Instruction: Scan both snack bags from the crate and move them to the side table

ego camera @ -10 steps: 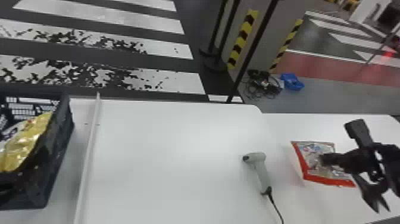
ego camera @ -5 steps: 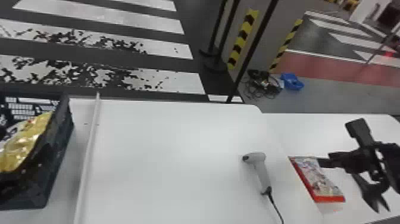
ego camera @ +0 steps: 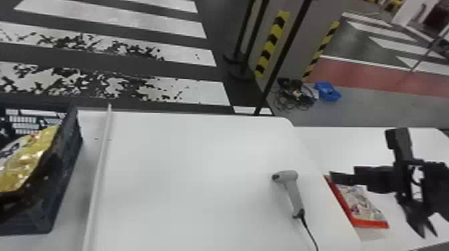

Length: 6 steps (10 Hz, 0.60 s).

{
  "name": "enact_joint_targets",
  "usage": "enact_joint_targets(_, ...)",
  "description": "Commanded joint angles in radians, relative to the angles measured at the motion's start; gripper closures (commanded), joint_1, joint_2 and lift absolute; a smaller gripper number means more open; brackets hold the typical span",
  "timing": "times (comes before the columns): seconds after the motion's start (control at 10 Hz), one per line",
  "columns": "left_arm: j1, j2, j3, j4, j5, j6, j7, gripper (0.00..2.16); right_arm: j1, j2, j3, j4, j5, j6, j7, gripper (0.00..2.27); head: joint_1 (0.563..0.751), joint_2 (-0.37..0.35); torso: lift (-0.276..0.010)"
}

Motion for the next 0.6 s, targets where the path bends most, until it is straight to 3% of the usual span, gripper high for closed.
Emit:
enact_joint_targets(0.0,0.000,-0.003,0.000,-0.010,0.000,0.005,0.004,0.08,0.021,0.119,-0.052,-0.151,-0.087,0.086,-0.012,0.09,0.695,-0.350,-0.095)
enact_joint_targets(0.2,0.000,-0.002,0.000,-0.025,0.000,0.011,0.013,0.08,0.027,0.264,-0.052,-0.321,-0.144,0.135,-0.040,0.09,0.695,-0.340,-0.095)
enact_joint_targets(0.5,-0.001,0.000,0.000,-0.045,0.000,0.035,0.021,0.08,-0.003,0.440,0.025,-0.435,-0.156,0.150,-0.050,0.11,0.695,-0.212,-0.095)
